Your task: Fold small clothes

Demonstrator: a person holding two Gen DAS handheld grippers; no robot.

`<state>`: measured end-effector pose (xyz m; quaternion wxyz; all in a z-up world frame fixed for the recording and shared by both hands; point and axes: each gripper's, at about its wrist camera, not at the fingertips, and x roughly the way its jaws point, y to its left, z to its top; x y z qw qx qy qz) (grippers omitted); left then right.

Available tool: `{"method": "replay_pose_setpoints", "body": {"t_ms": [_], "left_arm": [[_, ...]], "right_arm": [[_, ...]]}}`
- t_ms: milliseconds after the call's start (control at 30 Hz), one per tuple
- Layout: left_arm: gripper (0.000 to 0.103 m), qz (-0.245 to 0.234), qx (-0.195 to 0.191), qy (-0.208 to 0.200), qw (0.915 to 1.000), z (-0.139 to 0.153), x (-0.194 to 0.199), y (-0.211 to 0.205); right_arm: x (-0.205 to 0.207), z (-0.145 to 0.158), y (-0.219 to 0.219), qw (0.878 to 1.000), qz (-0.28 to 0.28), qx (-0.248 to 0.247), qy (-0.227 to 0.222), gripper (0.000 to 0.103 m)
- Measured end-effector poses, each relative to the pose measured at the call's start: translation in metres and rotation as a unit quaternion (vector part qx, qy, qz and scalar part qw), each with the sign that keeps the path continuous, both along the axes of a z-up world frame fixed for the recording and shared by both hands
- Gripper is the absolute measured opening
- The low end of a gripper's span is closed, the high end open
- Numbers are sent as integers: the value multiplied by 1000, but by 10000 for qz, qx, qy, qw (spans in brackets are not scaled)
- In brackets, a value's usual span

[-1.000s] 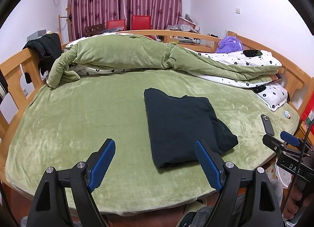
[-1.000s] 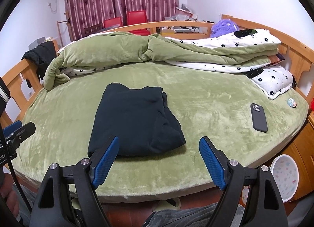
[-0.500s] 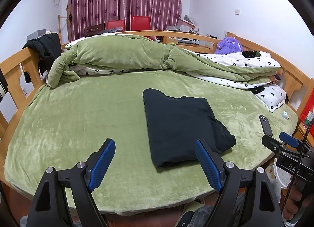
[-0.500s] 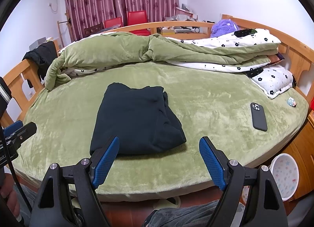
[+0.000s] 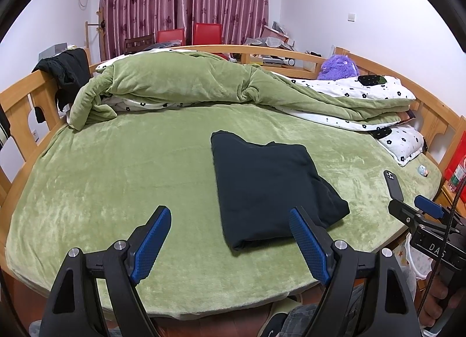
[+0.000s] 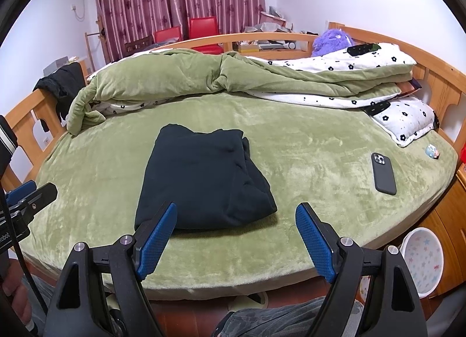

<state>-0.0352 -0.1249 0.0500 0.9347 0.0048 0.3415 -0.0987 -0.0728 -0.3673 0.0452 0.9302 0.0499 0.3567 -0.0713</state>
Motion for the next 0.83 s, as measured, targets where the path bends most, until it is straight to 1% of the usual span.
{"method": "replay_pose_setpoints", "body": {"t_ms": [833], "left_arm": [[83,37,-63,19,10000,-1,4,4]], "right_arm": [[1,1,6,10000,10,15,13,83]]}}
